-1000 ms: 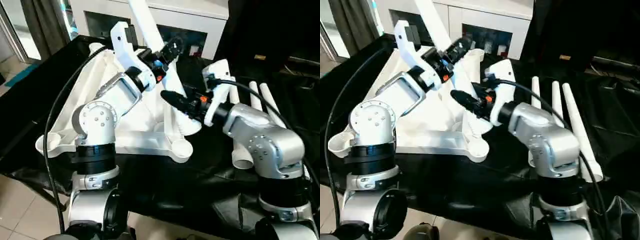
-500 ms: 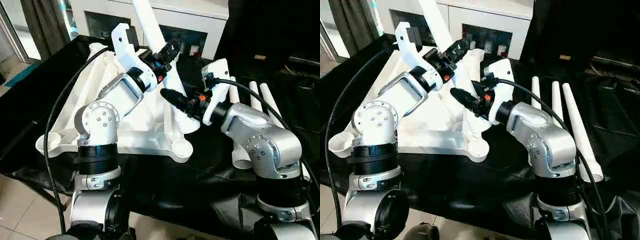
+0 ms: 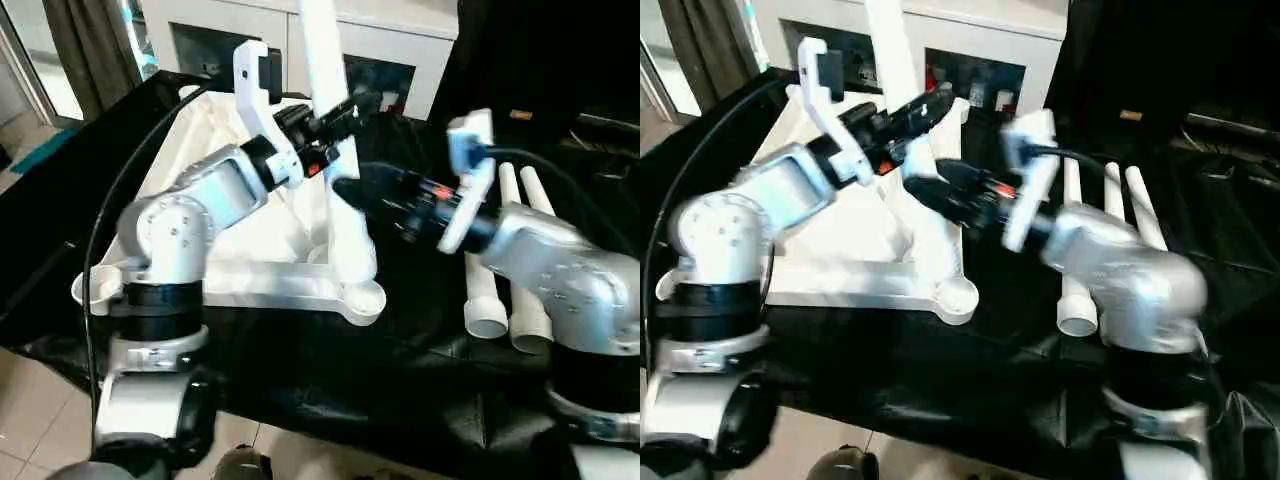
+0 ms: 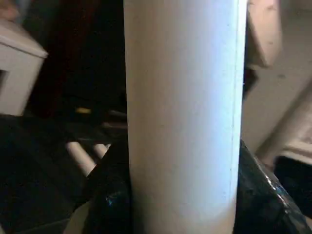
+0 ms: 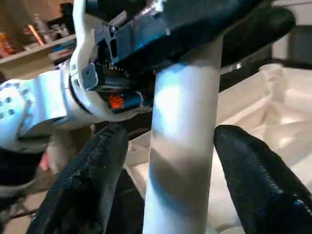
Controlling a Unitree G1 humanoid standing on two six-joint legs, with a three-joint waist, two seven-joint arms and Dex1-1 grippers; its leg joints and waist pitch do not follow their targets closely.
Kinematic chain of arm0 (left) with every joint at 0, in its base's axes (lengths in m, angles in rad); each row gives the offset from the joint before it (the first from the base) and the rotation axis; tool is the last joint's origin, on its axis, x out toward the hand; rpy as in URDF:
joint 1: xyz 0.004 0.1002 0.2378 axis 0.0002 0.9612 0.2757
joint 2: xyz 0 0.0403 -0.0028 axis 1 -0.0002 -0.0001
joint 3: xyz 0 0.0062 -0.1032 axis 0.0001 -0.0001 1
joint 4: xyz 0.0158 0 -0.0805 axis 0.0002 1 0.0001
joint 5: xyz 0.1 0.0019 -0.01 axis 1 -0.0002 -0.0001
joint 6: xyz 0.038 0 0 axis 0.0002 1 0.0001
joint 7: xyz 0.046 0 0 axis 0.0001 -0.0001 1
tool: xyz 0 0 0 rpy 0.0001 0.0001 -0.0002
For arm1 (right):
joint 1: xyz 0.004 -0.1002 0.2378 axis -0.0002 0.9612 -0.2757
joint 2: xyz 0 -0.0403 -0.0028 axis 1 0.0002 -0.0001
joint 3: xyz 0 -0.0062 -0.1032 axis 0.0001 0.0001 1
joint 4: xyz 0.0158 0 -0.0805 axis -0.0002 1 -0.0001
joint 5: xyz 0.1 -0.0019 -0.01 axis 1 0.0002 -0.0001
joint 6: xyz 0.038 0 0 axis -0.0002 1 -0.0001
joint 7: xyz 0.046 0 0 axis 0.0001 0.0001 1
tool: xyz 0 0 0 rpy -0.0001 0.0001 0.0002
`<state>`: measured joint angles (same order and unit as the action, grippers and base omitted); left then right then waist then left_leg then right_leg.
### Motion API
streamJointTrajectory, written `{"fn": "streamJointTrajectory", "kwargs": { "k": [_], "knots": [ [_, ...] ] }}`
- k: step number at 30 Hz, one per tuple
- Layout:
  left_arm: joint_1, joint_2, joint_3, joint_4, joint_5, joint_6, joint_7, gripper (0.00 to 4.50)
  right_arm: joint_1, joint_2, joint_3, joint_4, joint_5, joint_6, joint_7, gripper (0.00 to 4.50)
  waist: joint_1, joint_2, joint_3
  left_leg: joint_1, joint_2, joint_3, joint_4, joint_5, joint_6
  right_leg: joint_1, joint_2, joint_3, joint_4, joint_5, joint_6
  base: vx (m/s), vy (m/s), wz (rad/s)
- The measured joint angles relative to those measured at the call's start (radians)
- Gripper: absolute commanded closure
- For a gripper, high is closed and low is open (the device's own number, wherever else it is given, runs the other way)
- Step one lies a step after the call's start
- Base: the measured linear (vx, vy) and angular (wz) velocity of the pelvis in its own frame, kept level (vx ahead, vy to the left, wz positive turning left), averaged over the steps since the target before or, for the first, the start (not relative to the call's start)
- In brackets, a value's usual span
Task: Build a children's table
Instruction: Pick table leg
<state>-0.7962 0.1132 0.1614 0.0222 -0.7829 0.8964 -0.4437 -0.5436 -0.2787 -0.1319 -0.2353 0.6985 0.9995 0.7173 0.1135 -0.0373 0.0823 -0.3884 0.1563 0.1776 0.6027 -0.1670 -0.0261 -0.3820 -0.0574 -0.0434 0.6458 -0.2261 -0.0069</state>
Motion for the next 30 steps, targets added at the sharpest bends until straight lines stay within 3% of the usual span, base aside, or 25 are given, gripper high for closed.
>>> {"fn": "streamJointTrajectory", "kwargs": {
  "k": [8,9,19,27,28,30],
  "knots": [
    [-0.050,-0.005,0.045,-0.001,-0.116,0.019,-0.098,2.65,0.037,-0.047,0.023,-0.006,0.059,0.078,0.036,1.11,0.000,0.001,-0.001,0.000,0.000,0.000,0.001,0.000,0.000,0.001,0.000,0.000,0.000,0.001,-0.001,0.000,0.000,0.00],
    [-0.052,-0.007,0.050,-0.001,-0.125,0.019,-0.102,2.65,0.037,-0.047,0.030,-0.013,0.058,0.085,0.033,1.29,0.000,0.001,-0.001,0.001,0.000,0.000,0.001,0.000,0.000,0.001,0.000,0.000,0.000,0.001,-0.001,0.000,0.000,0.00],
    [-0.052,-0.005,0.059,0.014,-0.132,0.021,-0.112,2.66,0.035,-0.037,0.042,-0.019,0.078,0.091,0.001,2.08,0.002,0.002,-0.001,0.001,0.000,0.000,0.001,0.000,-0.001,0.001,0.000,0.000,0.000,0.001,-0.001,0.000,0.000,0.00],
    [-0.051,-0.003,0.059,0.026,-0.122,0.014,-0.101,2.66,0.032,-0.013,0.045,-0.028,0.072,0.070,-0.030,2.36,0.001,0.001,-0.001,0.001,0.000,0.000,0.001,0.001,-0.001,0.001,0.000,0.000,0.000,0.001,-0.001,0.000,0.000,0.00],
    [-0.052,-0.004,0.060,0.026,-0.114,0.006,-0.084,2.10,0.029,-0.005,0.046,-0.027,0.066,0.059,-0.045,2.38,0.001,0.001,-0.001,0.001,0.000,0.000,0.001,0.001,-0.001,0.001,0.000,0.000,0.000,0.001,-0.001,0.000,0.000,0.00],
    [-0.052,-0.012,0.065,0.027,-0.106,-0.004,-0.050,1.93,0.018,0.013,0.051,-0.025,0.049,0.054,-0.080,2.43,0.000,0.001,-0.001,0.001,0.000,0.000,0.001,0.001,-0.001,0.001,0.000,0.000,0.000,0.001,-0.001,0.000,0.000,0.00]
  ]
}}
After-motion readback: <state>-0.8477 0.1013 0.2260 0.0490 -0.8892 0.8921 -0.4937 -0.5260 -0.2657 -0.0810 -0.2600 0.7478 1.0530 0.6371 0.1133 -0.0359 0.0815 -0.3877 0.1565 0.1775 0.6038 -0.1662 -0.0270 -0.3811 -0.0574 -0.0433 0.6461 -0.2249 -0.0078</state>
